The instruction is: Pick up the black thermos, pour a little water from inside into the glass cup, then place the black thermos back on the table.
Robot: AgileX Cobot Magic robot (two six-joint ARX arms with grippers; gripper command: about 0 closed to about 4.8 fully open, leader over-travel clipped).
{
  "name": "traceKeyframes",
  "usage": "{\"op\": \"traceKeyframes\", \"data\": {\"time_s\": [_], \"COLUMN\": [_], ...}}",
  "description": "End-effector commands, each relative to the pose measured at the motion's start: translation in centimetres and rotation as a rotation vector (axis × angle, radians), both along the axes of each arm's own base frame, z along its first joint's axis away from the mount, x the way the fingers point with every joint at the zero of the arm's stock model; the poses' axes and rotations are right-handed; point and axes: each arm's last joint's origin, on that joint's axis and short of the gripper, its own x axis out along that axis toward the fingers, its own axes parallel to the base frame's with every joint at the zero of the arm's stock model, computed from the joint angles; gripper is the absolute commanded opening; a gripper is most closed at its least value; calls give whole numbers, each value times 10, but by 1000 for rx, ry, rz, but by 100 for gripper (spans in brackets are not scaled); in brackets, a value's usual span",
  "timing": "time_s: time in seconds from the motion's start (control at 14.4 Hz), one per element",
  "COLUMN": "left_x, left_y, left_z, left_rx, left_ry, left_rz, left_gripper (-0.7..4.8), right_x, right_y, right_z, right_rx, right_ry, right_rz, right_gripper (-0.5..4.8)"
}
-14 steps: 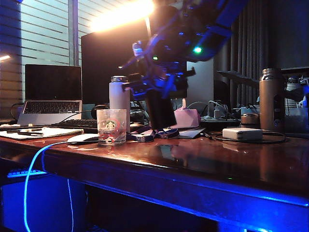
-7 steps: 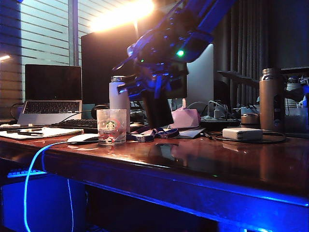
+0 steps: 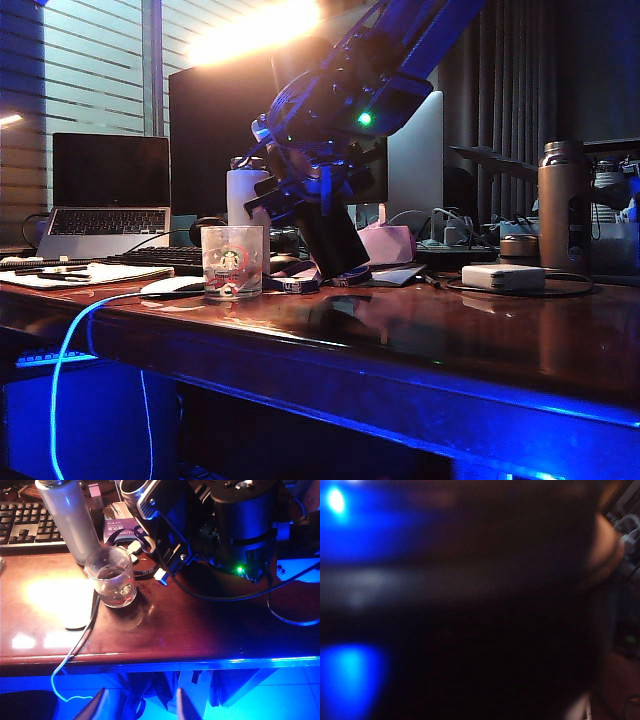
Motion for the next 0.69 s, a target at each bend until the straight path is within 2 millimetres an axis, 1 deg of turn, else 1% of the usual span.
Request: {"op": "traceKeyframes", "data": {"time_s": [0.07, 0.28, 0.42, 0.55, 0.69], "left_x": [-1, -1, -1, -1, -1], "left_y": [0, 0, 0, 0, 0], "left_z": [2, 2, 1, 1, 1], "left_rx": [-4, -4, -4, -4, -4], "left_ry": [-10, -10, -9, -9, -8], "left_rz": [-5, -5, -5, -5, -5], "left_gripper": [187, 187, 187, 187, 187], "right_x": [-1, 0, -2, -3, 2], "right_y": [2, 2, 7, 14, 19], "right_z": [15, 16, 18, 27, 34], "right_rx": [10, 18, 24, 85, 98], "right_ry": [-68, -77, -83, -100, -111], "right_rz": [-2, 2, 14, 44, 42], "right_gripper": [106, 106, 106, 106, 106]}}
